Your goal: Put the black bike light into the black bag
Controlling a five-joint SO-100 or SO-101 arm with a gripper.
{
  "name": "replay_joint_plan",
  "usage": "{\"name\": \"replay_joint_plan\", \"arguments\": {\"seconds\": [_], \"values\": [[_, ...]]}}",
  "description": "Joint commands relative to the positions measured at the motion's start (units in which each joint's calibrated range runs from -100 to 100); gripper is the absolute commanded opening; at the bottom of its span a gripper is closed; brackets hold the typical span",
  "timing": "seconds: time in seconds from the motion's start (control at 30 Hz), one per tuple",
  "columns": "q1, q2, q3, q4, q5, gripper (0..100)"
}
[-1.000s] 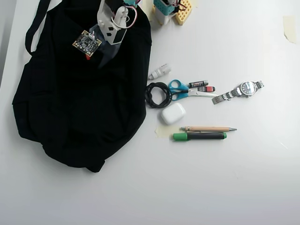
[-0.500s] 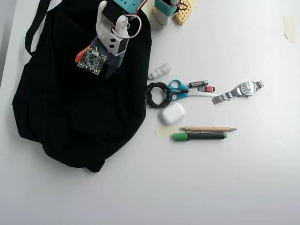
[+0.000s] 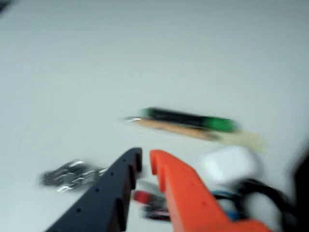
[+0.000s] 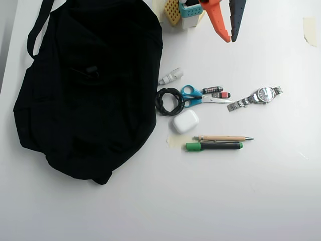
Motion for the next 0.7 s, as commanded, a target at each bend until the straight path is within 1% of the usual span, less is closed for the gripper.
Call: {"name": "replay_joint_plan", "arguments": {"seconds": [0.0, 0.17, 0.47, 0.57, 0.67], "values": [[-1.1, -10.5, 14.8, -9.2, -1.2, 2], [-0.7, -19.9, 33.6, -23.5, -0.7, 2], [1.7, -21.2, 53.8, -42.4, -1.2, 2], [1.8, -20.1, 55.9, -43.2, -0.7, 2], [4.0, -20.1, 55.9, -40.6, -0.6, 2]]}}
